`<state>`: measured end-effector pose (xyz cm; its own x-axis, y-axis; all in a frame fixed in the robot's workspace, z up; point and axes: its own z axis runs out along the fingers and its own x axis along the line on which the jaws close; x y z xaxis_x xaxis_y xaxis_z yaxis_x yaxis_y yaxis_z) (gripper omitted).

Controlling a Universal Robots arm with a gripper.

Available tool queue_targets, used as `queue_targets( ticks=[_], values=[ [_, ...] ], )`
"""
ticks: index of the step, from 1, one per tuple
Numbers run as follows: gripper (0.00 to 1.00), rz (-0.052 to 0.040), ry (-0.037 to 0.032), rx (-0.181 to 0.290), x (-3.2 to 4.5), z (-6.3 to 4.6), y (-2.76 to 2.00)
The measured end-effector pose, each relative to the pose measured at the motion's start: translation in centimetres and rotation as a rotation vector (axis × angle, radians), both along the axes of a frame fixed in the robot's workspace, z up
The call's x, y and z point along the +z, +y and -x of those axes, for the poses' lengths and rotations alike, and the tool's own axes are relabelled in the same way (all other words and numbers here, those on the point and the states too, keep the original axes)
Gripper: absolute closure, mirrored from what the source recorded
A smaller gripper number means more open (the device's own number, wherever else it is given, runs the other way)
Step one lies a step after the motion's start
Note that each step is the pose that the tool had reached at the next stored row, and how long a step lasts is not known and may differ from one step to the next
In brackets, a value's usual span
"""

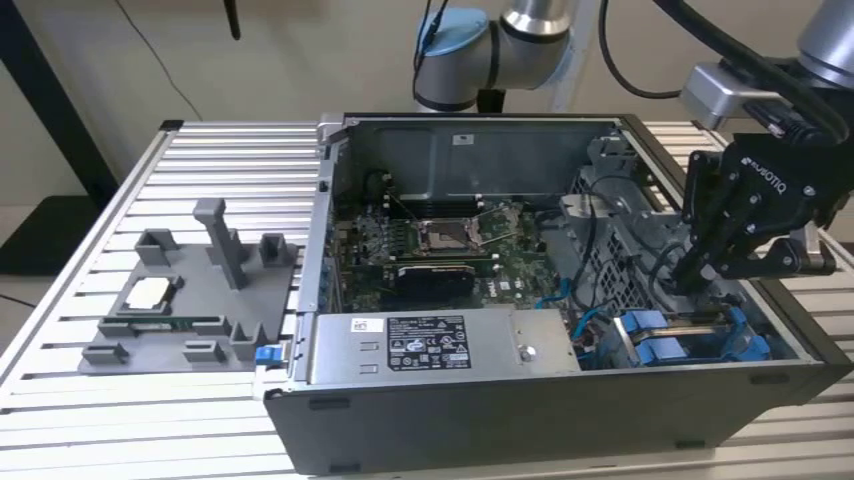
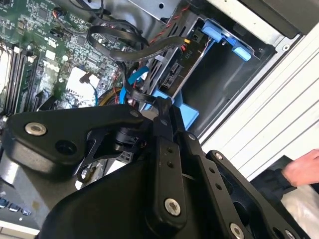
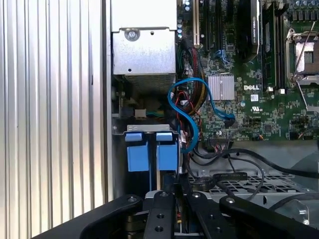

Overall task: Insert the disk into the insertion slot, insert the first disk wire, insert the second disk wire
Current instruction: 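Insert the second disk wire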

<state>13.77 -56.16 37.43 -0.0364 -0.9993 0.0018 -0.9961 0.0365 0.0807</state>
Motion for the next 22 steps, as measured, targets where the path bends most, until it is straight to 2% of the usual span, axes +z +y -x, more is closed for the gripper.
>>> queue_targets(
  ticks=[3, 5, 11, 22],
  values=[
    [0.84, 0.0000, -0.0005, 0.000, -0.01, 0.00, 0.00],
    [0.84, -0.0001, -0.0054, 0.000, -0.10, 0.05, 0.00],
    [0.84, 0.0001, -0.0382, 0.000, -0.43, 0.35, 0.00],
    [0.84, 0.0004, -0.0398, 0.000, -0.66, 0.38, 0.00]
  ],
)
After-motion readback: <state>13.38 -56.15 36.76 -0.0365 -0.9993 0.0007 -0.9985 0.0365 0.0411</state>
